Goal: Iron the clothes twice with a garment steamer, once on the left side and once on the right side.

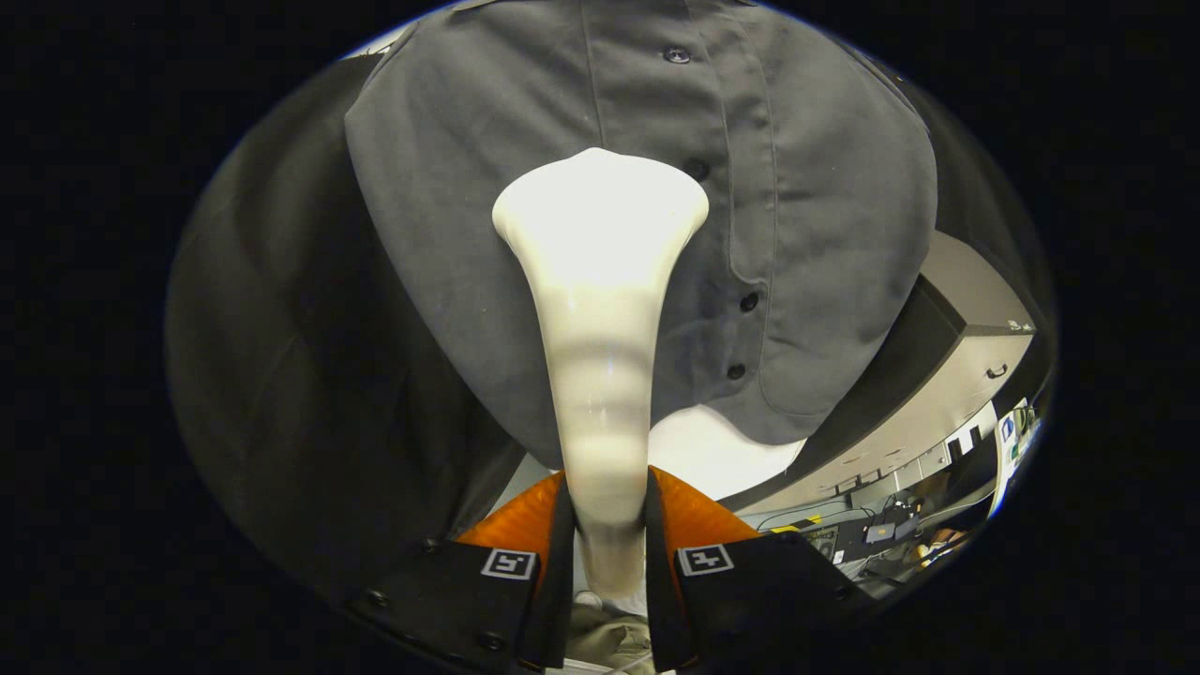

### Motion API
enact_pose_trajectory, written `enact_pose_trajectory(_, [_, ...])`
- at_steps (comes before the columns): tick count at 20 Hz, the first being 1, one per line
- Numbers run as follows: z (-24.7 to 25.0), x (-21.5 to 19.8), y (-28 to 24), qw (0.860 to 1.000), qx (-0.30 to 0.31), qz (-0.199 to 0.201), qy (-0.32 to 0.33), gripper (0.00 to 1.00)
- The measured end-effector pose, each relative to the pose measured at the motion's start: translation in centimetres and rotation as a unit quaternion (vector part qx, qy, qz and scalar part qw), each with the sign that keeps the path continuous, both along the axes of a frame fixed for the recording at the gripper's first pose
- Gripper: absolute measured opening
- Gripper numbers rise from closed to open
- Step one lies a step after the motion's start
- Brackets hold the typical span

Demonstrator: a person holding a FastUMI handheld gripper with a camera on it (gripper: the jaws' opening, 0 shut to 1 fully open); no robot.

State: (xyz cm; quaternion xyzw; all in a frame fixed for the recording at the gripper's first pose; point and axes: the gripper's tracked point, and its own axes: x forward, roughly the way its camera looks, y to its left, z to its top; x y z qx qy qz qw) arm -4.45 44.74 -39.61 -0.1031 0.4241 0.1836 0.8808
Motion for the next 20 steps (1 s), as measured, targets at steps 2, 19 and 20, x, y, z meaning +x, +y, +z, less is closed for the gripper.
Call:
enact_pose_trajectory(2, [-0.9, -0.1, -0.3, 1.000, -0.005, 0.000, 0.008, 0.41])
enact_pose_trajectory(19, [-10.0, -2.6, -3.2, 0.996, -0.031, -0.014, 0.086, 0.41])
enact_pose_trajectory(20, [-10.3, -2.7, -3.4, 0.996, -0.031, -0.014, 0.088, 0.41])
